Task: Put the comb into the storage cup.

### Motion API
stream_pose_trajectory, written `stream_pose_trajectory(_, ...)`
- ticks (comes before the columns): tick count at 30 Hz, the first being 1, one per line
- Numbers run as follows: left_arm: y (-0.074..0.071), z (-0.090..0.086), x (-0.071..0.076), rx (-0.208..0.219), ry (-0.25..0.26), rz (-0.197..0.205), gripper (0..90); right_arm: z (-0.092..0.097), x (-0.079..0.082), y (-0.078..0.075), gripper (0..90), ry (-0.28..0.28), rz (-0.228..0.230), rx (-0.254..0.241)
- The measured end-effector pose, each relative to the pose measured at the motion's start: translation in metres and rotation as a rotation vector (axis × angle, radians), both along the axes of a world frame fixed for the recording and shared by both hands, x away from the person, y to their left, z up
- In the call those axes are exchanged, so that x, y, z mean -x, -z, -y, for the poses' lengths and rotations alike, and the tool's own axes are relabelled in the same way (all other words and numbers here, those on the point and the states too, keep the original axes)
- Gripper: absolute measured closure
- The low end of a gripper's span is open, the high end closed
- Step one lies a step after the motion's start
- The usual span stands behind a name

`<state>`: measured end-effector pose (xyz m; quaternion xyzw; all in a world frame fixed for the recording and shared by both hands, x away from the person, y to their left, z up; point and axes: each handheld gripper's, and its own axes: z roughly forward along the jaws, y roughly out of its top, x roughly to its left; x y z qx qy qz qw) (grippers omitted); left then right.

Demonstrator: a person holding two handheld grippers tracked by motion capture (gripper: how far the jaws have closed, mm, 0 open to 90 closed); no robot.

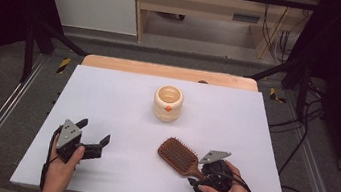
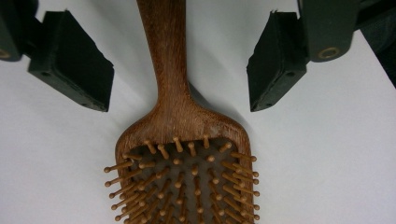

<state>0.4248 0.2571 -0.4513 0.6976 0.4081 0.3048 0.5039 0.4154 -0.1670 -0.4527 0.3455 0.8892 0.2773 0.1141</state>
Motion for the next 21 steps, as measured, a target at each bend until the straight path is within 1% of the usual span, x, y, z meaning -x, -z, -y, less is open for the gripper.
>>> stream_pose_trajectory(2,0.0001,0.0004,0.0001,0.001,0.001,-0.001,3.1,-0.0009,-0.0012,0.0003,29.1,-0.001,-0.005,0.008)
stream_pose_trajectory(4,-0.0001,0.0002,0.0002,0.000,0.003,0.000,3.1,-0.0017,-0.0019,0.0006,31.6,-0.002,-0.008,0.010)
stream_pose_trajectory(6,0.0000,0.0000,0.0000,0.000,0.002,-0.001,3.0,-0.0031,-0.0023,0.0006,37.0,-0.013,-0.015,0.015)
stream_pose_trajectory(8,0.0000,0.0000,-0.0001,0.001,0.003,-0.001,3.1,-0.0034,-0.0024,0.0004,38.2,-0.017,-0.016,0.018)
stream_pose_trajectory(11,-0.0001,0.0005,0.0002,0.003,0.005,-0.001,3.1,-0.0048,-0.0028,0.0003,44.1,-0.026,-0.025,0.034)
stream_pose_trajectory(21,-0.0001,0.0007,0.0001,0.003,0.007,-0.002,3.2,-0.0030,-0.0049,0.0015,51.9,-0.026,-0.044,0.047)
